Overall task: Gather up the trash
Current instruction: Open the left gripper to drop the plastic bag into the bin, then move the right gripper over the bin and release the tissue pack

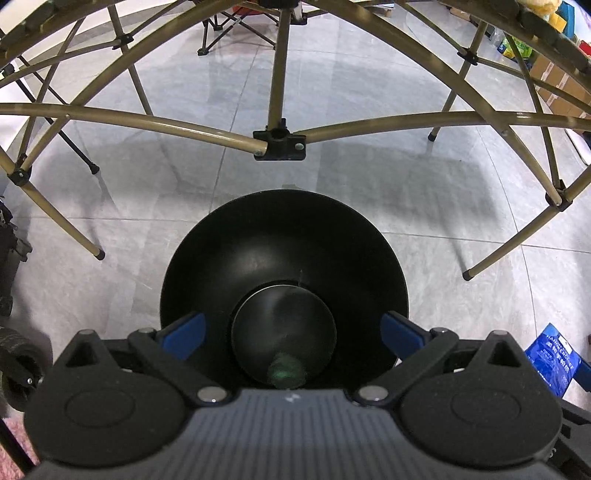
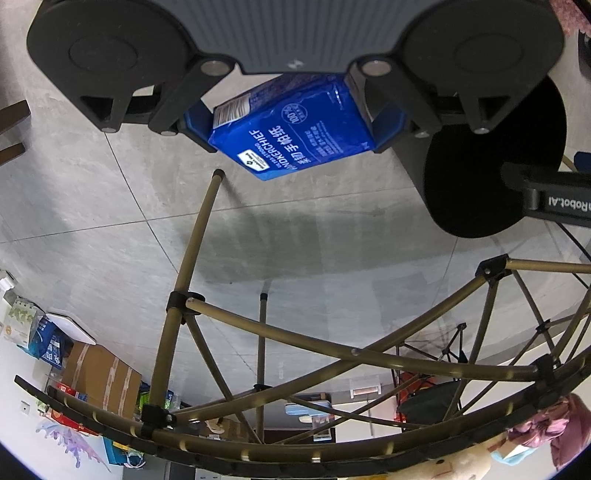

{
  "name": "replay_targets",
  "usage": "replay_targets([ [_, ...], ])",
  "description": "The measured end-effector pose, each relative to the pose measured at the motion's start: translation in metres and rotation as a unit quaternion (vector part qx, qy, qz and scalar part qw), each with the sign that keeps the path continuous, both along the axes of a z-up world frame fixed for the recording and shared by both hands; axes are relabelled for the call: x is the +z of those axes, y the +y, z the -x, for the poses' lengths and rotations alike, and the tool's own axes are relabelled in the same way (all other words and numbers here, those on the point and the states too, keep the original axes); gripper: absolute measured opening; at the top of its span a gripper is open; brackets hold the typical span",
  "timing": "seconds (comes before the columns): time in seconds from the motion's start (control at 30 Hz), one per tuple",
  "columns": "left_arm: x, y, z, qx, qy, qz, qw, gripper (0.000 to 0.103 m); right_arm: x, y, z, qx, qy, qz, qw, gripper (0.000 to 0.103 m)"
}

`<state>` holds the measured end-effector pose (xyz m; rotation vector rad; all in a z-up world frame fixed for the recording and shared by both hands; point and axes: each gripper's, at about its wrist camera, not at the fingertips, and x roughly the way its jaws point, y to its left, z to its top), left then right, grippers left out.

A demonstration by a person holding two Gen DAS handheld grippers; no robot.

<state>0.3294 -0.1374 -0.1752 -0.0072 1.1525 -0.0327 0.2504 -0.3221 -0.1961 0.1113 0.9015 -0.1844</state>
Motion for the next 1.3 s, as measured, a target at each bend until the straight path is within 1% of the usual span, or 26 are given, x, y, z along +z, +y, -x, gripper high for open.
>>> replay_targets([
  [0.33, 0.012, 0.019, 0.011, -0.001, -0.023, -0.007, 0.9997, 0.103, 0.012, 0.018, 0.0, 0.022, -0.001, -0.008, 1.0, 0.087],
  [0.57, 0.021, 0.05, 0.022, 0.012, -0.05, -0.012, 0.9986, 0.103, 0.02, 0.039, -0.004, 0.045, -0.005, -0.016, 0.999, 0.087],
  [0.83, 0.025, 0.09, 0.033, 0.033, -0.068, -0.019, 0.9969, 0.103, 0.026, 0.073, -0.01, 0.078, -0.003, -0.018, 0.997, 0.087],
  [1.07, 0.022, 0.127, 0.04, 0.059, -0.072, -0.02, 0.9954, 0.103, 0.026, 0.11, -0.022, 0.11, 0.007, -0.02, 0.994, 0.087],
  [1.3, 0.018, 0.155, 0.046, 0.079, -0.069, -0.023, 0.9942, 0.103, 0.021, 0.143, -0.034, 0.135, 0.024, -0.022, 0.99, 0.087],
])
